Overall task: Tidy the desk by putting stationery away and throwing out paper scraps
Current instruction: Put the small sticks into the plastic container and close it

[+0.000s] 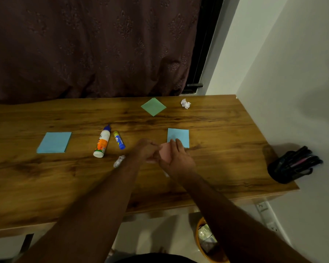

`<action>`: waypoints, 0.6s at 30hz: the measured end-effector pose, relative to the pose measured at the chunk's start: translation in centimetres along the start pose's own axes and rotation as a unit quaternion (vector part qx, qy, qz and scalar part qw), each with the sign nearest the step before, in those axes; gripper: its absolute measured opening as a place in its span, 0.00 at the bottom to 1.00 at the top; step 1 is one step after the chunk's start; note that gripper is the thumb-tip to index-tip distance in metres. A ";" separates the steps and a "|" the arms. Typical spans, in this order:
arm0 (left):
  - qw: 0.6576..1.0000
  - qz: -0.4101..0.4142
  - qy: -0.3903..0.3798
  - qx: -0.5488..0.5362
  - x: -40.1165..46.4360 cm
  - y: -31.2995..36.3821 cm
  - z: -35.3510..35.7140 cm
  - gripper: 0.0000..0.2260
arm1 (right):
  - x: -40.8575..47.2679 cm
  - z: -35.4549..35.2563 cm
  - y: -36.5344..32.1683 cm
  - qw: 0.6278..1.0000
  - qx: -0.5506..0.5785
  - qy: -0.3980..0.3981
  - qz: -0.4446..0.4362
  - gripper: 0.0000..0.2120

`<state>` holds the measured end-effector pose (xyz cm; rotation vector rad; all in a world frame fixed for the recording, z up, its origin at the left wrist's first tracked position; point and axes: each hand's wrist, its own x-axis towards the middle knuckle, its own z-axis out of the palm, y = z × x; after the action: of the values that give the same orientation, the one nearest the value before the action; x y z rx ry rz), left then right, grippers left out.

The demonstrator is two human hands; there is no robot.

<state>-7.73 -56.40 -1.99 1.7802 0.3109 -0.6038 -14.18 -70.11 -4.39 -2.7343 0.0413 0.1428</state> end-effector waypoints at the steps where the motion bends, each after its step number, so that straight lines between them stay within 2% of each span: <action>1: 1.000 -0.006 -0.001 -0.001 0.1 0.0 0.0 0.05 | 0.1 0.1 0.1 1.000 0.003 0.001 0.000 0.45; 8: 0.999 -0.036 0.004 -0.010 0.1 0.2 0.1 0.06 | 0.4 0.5 0.4 0.998 0.054 0.021 -0.002 0.45; 13: 0.999 -0.035 0.009 -0.029 -0.3 0.3 0.2 0.06 | 0.8 0.1 0.8 0.993 0.115 -0.014 -0.005 0.46; 16: 0.999 -0.029 0.017 -0.026 -0.5 0.0 0.2 0.06 | 1.1 -1.3 0.9 0.964 0.258 -0.036 0.059 0.39; 18: 0.999 -0.035 0.016 -0.035 -0.8 -0.1 0.3 0.06 | 1.7 -2.3 1.1 0.943 0.303 -0.003 0.135 0.32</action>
<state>-8.51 -56.56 -1.75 1.7181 0.4137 -0.6076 -12.36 -72.06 -2.86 -2.1003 0.3932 0.1809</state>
